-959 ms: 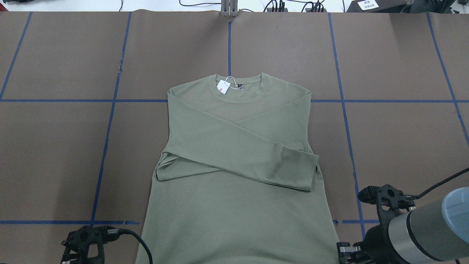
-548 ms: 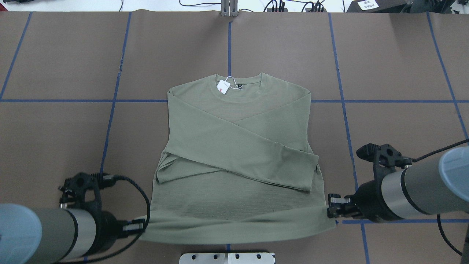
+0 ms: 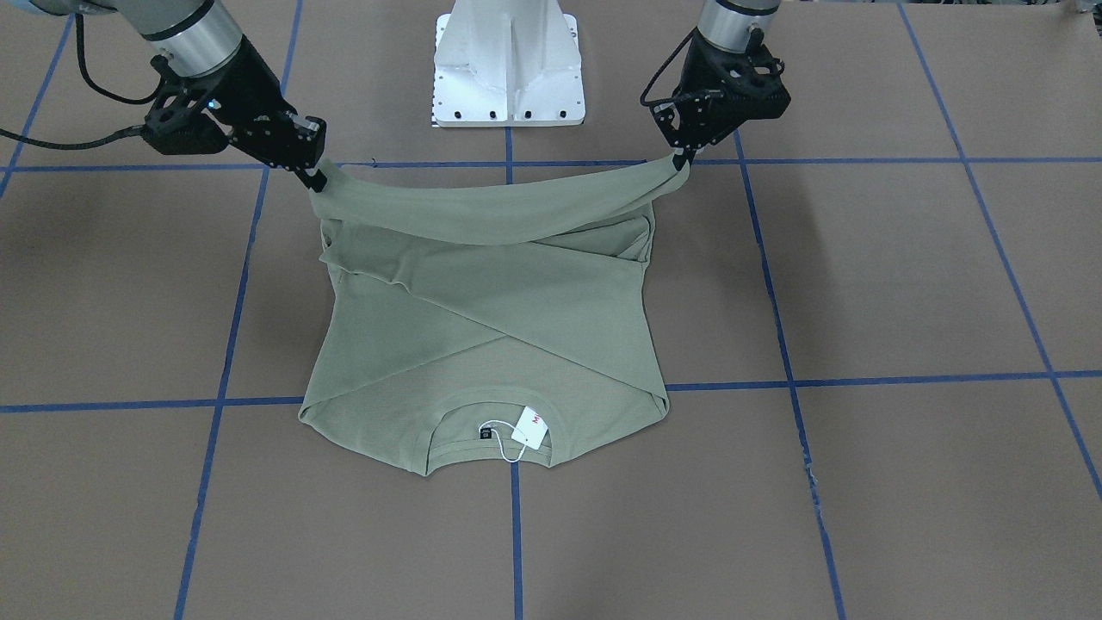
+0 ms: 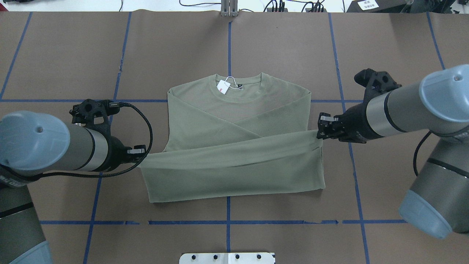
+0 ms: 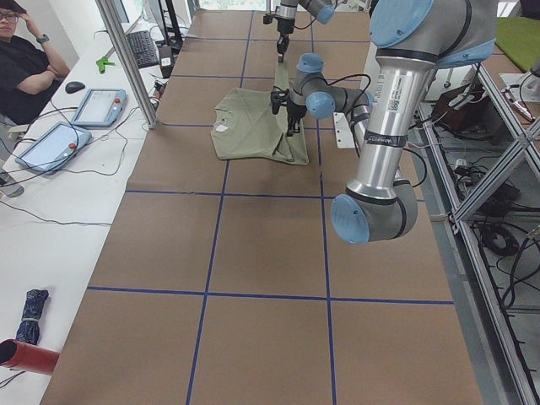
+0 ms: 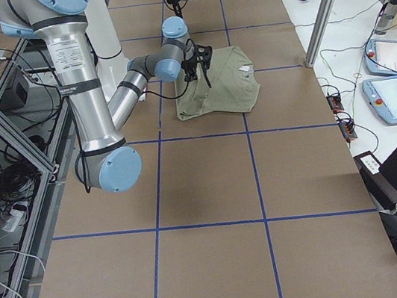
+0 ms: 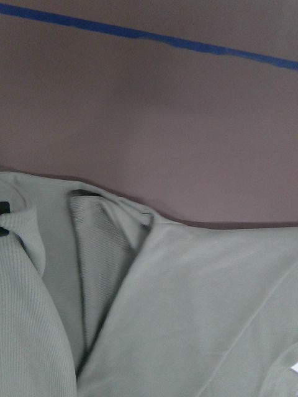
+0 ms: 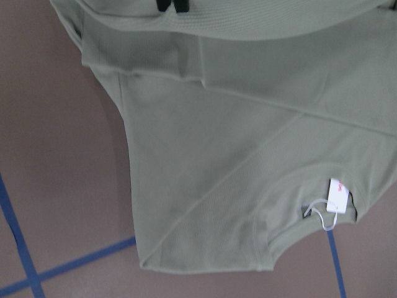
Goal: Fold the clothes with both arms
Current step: 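Lay the hem over the collar with both grippers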
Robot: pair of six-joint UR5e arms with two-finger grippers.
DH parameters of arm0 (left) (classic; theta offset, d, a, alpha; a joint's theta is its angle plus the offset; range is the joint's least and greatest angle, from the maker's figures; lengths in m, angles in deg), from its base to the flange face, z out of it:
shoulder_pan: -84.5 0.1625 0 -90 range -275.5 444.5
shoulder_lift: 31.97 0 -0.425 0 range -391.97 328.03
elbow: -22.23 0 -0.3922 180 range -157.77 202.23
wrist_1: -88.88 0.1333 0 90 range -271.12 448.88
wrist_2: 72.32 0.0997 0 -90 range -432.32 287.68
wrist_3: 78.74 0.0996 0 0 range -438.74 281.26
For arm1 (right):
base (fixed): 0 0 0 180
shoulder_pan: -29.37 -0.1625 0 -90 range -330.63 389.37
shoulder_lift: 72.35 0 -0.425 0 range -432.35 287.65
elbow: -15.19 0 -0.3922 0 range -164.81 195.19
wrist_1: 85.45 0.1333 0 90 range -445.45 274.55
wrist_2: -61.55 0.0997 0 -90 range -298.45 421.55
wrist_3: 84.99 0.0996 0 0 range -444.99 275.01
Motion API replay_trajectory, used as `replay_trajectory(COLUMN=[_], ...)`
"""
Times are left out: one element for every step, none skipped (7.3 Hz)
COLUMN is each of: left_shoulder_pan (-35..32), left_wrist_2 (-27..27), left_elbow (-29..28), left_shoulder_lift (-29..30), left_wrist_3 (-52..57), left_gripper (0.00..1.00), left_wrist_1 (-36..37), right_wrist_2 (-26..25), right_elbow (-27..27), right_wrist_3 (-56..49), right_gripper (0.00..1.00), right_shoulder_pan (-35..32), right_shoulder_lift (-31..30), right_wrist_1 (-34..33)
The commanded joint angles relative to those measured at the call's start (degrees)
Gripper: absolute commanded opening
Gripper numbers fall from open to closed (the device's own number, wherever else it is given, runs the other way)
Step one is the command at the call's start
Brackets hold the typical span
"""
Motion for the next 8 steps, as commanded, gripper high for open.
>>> replay_trajectory(left_shoulder_pan=[-2.60,-3.49,-4.89,-6.64,-9.10,-10.95,-12.18,-12.72], left_wrist_2=[-0.05,-0.05,0.04,0.04,0.04,0.13,0.04,0.04], left_elbow=[-3.20,-4.94,-9.48,-13.36,-17.92,-23.45,-28.64,-32.17], left_shoulder_lift=[3.00,4.67,7.99,9.77,10.04,10.92,13.54,15.91], left_wrist_3=[1.49,1.58,1.67,2.80,4.03,4.83,4.75,4.75], left_gripper=[0.00,0.00,0.00,0.00,0.00,0.00,0.00,0.00], left_wrist_1=[-0.15,-0.24,-0.33,-1.98,-6.78,-11.35,-13.84,-16.04], right_wrist_2=[-0.22,-0.30,-0.74,-0.83,-0.83,-0.83,-0.83,-0.74], right_elbow=[-10.79,-14.06,-16.87,-19.51,-20.84,-22.77,-25.49,-27.95], right_wrist_3=[-2.16,-2.16,-2.16,-2.16,-2.16,-2.16,-2.16,-2.16], right_gripper=[0.00,0.00,0.00,0.00,0.00,0.00,0.00,0.00], right_shoulder_pan=[-3.92,-4.70,-4.80,-5.15,-6.37,-7.25,-7.96,-9.10], right_shoulder_lift=[8.29,9.80,11.04,12.79,12.81,12.89,12.98,12.98], right_wrist_1=[0.01,0.01,0.18,0.18,0.18,1.23,4.20,6.32])
